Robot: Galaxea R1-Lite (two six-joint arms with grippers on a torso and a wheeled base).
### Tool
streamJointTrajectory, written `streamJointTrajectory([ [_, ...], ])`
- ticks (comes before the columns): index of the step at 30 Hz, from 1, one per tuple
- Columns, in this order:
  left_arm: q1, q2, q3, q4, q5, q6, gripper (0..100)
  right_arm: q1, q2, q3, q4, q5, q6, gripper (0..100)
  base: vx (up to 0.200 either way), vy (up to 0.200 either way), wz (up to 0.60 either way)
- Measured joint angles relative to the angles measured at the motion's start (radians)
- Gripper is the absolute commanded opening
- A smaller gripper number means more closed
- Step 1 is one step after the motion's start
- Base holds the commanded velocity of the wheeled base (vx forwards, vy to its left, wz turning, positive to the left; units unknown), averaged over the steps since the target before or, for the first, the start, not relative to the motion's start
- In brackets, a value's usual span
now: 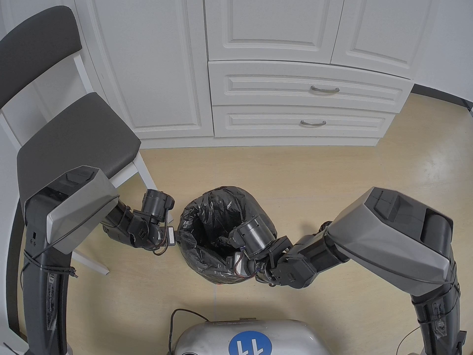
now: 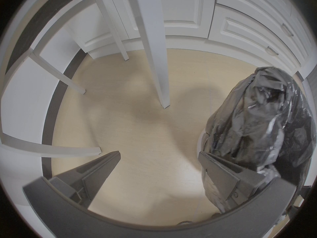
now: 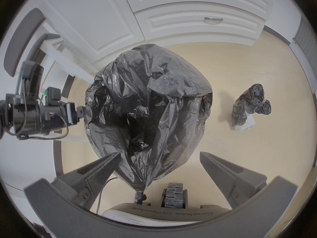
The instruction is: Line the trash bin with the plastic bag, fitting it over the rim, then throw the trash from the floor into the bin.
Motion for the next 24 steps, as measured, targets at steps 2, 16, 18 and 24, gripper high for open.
streamJointTrajectory([
  [2, 0.000, 0.015, -0.013, 0.001, 0.001, -0.012, 100, -0.008, -0.007, 0.000, 0.001, 0.000, -0.001, 100, 0.000, 0.000, 0.00],
  [16, 0.012, -0.010, -0.008, 0.009, -0.002, -0.039, 100, -0.097, -0.089, -0.026, -0.038, 0.010, 0.015, 100, 0.000, 0.000, 0.00],
  [18, 0.012, -0.023, 0.002, 0.010, -0.002, -0.038, 100, -0.112, -0.081, -0.036, -0.081, 0.006, 0.022, 100, 0.000, 0.000, 0.00],
  [24, 0.014, -0.053, 0.025, 0.005, -0.027, -0.035, 100, -0.127, -0.023, -0.056, -0.159, 0.001, 0.028, 100, 0.000, 0.000, 0.00],
])
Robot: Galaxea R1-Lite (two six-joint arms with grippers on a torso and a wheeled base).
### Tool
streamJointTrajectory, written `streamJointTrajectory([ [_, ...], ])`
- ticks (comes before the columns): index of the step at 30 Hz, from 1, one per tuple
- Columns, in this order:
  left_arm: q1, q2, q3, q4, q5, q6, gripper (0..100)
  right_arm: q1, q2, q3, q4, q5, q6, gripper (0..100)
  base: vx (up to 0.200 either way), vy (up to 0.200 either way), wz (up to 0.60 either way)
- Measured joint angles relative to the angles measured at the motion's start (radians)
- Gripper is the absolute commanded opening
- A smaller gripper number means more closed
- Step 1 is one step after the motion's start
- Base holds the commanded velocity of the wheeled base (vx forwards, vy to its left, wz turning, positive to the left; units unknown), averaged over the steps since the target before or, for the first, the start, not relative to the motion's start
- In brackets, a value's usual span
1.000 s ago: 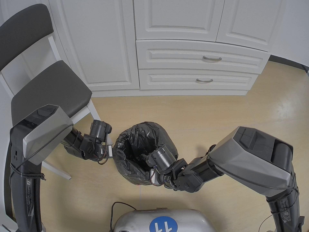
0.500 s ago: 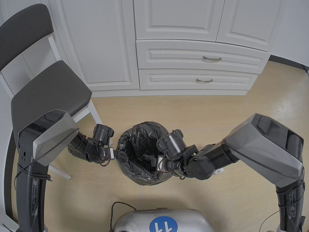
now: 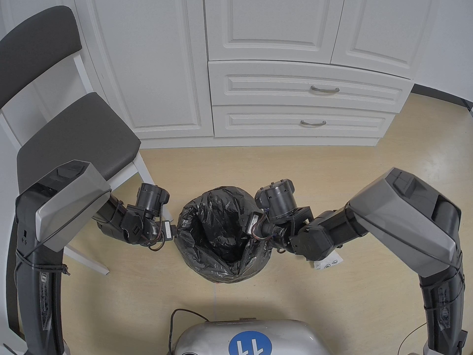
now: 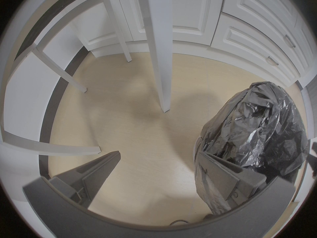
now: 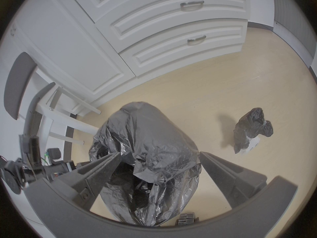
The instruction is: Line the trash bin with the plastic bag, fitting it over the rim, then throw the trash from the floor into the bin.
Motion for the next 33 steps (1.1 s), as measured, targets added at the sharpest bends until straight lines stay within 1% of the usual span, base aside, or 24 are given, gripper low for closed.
streamJointTrajectory([
  [5, 0.007, -0.008, 0.000, -0.001, -0.007, 0.003, 100, 0.009, 0.063, -0.043, -0.005, -0.018, 0.010, 100, 0.000, 0.000, 0.00],
  [8, 0.007, -0.009, -0.001, -0.002, -0.010, 0.003, 100, -0.004, 0.091, -0.080, -0.005, -0.044, 0.019, 100, 0.000, 0.000, 0.00],
  [11, 0.009, -0.010, -0.002, -0.003, -0.010, 0.003, 100, -0.035, 0.111, -0.112, -0.005, -0.056, 0.022, 100, 0.000, 0.000, 0.00],
  [18, 0.009, -0.013, 0.001, -0.003, -0.009, 0.004, 100, -0.089, 0.097, -0.132, 0.007, -0.057, 0.021, 100, 0.000, 0.000, 0.00],
  [24, 0.007, -0.016, 0.004, -0.002, -0.009, 0.003, 100, -0.109, 0.080, -0.133, 0.010, -0.049, 0.021, 100, 0.000, 0.000, 0.00],
  [29, 0.008, -0.019, 0.006, 0.000, -0.009, 0.003, 100, -0.109, 0.074, -0.128, 0.012, -0.045, 0.021, 100, 0.000, 0.000, 0.00],
  [33, 0.008, -0.019, 0.007, 0.002, -0.009, 0.002, 100, -0.083, 0.056, -0.109, 0.009, -0.044, 0.030, 100, 0.000, 0.000, 0.00],
])
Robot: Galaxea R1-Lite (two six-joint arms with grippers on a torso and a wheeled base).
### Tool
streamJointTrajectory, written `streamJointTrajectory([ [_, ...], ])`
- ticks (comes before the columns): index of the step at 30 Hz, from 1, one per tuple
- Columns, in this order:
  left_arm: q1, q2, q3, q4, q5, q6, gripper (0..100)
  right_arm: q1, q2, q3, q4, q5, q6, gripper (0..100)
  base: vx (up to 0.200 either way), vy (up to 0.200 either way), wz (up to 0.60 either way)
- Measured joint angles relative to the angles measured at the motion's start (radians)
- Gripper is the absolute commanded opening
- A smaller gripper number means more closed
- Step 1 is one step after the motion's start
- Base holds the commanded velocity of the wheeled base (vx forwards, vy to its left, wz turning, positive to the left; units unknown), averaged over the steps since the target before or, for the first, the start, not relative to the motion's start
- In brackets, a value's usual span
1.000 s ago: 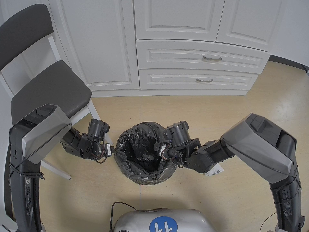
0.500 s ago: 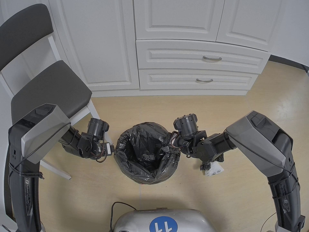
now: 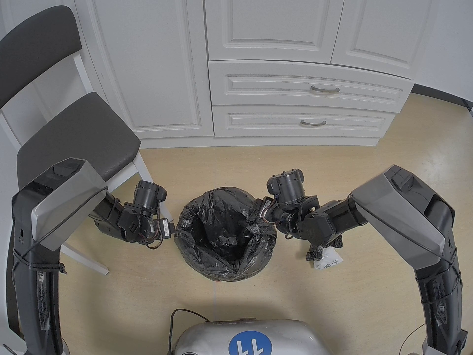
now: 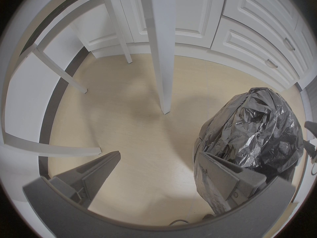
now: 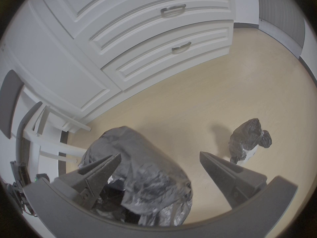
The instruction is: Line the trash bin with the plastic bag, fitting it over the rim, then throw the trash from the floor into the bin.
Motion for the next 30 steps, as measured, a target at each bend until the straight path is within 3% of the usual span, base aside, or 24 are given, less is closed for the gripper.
streamJointTrajectory([
  [6, -0.003, -0.001, 0.005, -0.003, 0.001, -0.001, 100, 0.070, -0.004, 0.039, -0.005, 0.001, 0.010, 100, 0.000, 0.000, 0.00],
  [13, -0.006, -0.003, 0.014, -0.004, 0.001, -0.003, 100, 0.080, 0.066, 0.026, 0.002, 0.001, -0.001, 100, 0.000, 0.000, 0.00],
  [30, 0.001, -0.003, 0.019, -0.005, 0.001, -0.003, 100, -0.009, 0.067, -0.016, 0.004, 0.005, 0.000, 100, 0.000, 0.000, 0.00],
])
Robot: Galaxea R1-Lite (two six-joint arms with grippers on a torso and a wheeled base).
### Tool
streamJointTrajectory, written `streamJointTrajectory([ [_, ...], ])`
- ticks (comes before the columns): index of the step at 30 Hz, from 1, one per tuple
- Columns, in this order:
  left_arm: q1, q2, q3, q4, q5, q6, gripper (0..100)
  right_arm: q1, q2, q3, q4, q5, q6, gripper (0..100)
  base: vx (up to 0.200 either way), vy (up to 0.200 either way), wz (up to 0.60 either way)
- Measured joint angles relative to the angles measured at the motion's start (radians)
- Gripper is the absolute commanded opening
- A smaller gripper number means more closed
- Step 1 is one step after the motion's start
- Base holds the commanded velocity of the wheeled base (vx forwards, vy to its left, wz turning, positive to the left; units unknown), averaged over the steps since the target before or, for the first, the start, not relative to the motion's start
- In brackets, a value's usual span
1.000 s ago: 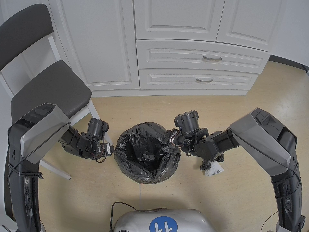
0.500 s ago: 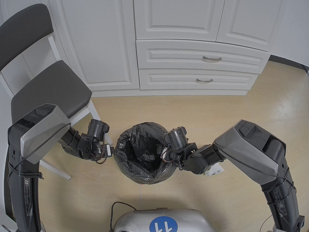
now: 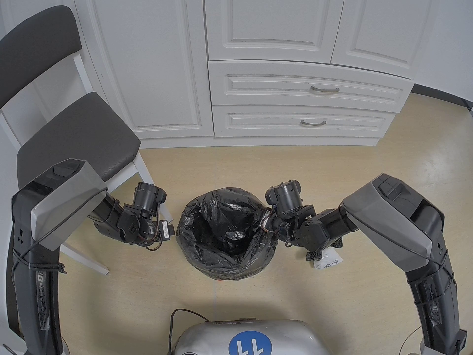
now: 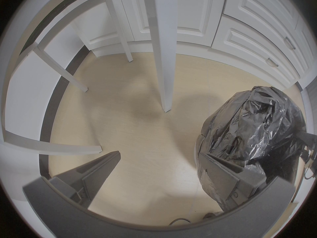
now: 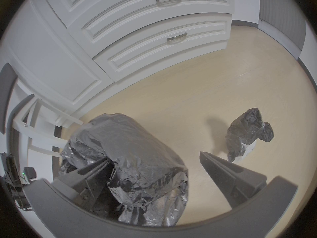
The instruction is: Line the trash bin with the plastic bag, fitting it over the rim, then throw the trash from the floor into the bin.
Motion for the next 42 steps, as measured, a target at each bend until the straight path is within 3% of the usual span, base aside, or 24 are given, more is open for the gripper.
streamJointTrajectory([
  [14, -0.004, -0.005, 0.001, 0.001, 0.001, 0.000, 100, 0.030, -0.066, 0.034, 0.041, 0.038, 0.015, 100, 0.000, 0.000, 0.00],
  [42, -0.001, -0.015, 0.001, 0.000, 0.001, 0.005, 100, -0.057, -0.004, -0.037, 0.042, 0.063, 0.012, 100, 0.000, 0.000, 0.00],
])
